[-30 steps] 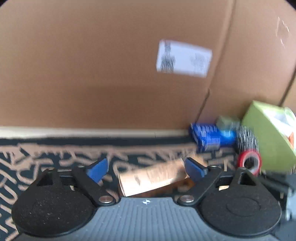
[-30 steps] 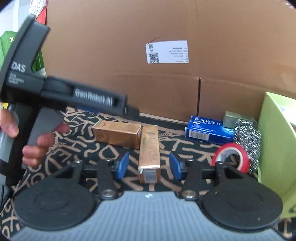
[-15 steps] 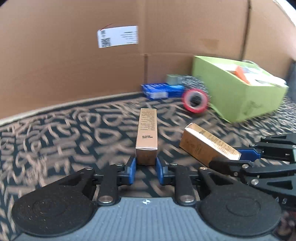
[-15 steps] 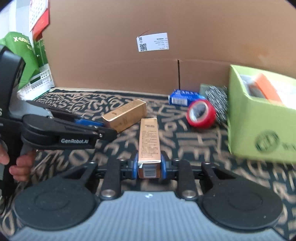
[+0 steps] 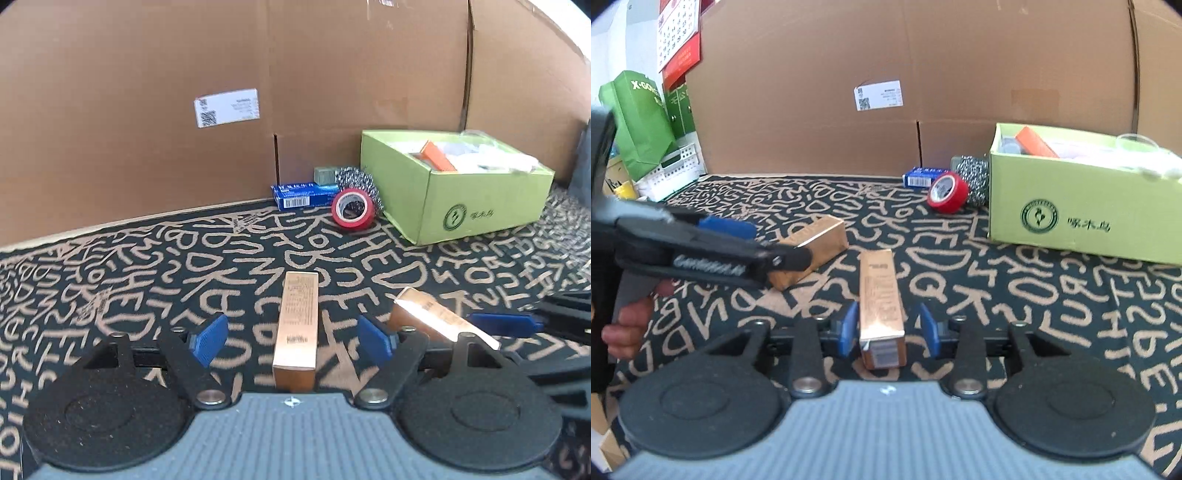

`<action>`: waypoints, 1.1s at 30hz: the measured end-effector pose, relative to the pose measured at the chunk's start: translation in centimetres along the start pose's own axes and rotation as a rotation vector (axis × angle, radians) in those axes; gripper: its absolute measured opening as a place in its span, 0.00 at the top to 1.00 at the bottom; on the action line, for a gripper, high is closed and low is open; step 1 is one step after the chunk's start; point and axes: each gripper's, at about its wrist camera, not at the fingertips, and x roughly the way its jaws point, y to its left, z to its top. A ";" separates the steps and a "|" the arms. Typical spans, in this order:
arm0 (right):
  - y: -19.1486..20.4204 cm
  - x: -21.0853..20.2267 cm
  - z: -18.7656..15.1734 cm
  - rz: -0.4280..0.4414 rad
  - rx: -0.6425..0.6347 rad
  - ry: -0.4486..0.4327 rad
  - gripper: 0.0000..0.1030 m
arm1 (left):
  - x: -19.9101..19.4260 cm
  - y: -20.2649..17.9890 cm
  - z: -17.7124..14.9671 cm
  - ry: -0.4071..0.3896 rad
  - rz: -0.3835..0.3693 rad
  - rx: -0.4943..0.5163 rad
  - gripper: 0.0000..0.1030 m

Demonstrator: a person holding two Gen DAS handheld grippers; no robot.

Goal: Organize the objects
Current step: 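Grasp one copper box with the right gripper while the left grasps the other, then carry both copper boxes into the shoebox and open both grippers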

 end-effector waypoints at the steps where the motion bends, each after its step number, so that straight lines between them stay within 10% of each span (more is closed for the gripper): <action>1: 0.1 0.1 0.0 -0.011 -0.013 0.001 0.61 | 0.8 -0.2 0.2 0.027 0.005 0.010 0.44; 3: 0.3 0.4 0.1 -0.027 -0.039 0.009 0.61 | 1.7 0.1 0.1 0.082 -0.009 -0.002 0.65; 7: 1.1 1.3 0.3 -0.049 -0.111 0.027 0.61 | 2.2 0.2 0.1 0.088 -0.005 -0.021 0.64; 9: 1.0 2.0 0.4 -0.039 -0.106 0.051 0.68 | 2.2 0.1 0.0 0.081 0.025 -0.014 0.41; 11: 1.2 2.0 0.3 -0.017 -0.112 0.054 0.77 | 2.2 0.1 -0.3 0.065 0.051 -0.008 0.40; 14: 1.4 1.7 0.0 0.013 -0.122 0.054 0.77 | 1.7 0.2 -0.2 0.073 -0.009 -0.022 0.74; 21: -1.5 -0.7 -0.2 0.135 0.071 0.019 0.77 | 0.1 -0.8 -0.1 0.100 -0.098 -0.042 0.74; 33: -7.2 -7.4 4.2 -0.071 0.102 -0.240 0.77 | -2.3 -6.1 7.8 -0.040 -0.297 -0.020 0.75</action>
